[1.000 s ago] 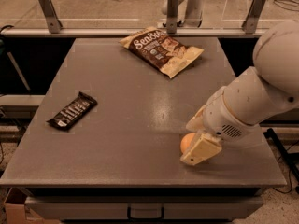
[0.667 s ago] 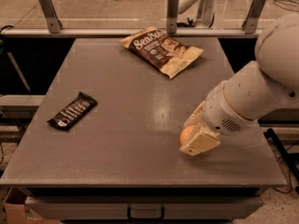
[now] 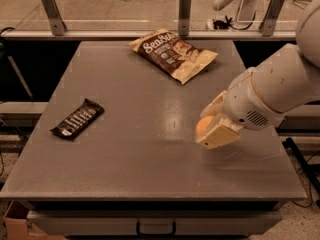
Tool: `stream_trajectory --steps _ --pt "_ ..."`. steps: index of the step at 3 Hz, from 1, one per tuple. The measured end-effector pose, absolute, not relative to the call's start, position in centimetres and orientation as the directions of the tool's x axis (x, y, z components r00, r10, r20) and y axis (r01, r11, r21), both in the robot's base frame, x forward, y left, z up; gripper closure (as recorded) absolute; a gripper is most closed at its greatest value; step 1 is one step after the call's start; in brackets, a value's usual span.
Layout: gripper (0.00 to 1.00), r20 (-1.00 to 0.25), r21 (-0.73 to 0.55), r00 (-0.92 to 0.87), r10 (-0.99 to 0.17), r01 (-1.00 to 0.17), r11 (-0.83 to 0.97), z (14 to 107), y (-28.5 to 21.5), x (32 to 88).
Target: Move orange near rxbar chocolate
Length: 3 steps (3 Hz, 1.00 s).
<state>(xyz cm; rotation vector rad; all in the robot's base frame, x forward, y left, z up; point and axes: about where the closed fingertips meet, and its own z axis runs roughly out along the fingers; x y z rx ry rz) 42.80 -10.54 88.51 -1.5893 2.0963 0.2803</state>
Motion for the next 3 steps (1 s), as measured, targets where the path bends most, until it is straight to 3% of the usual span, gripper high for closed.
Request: stream_trajectory --steps 2,3 --pt "1.00 -0.513 -0.147 -0.205 -0.834 -0.936 0.320 88.8 -10.7 42.5" --pt "1.00 -0.540 -0.222 -0.147 -0.828 -0.925 0.310 90.2 -10.7 44.8"
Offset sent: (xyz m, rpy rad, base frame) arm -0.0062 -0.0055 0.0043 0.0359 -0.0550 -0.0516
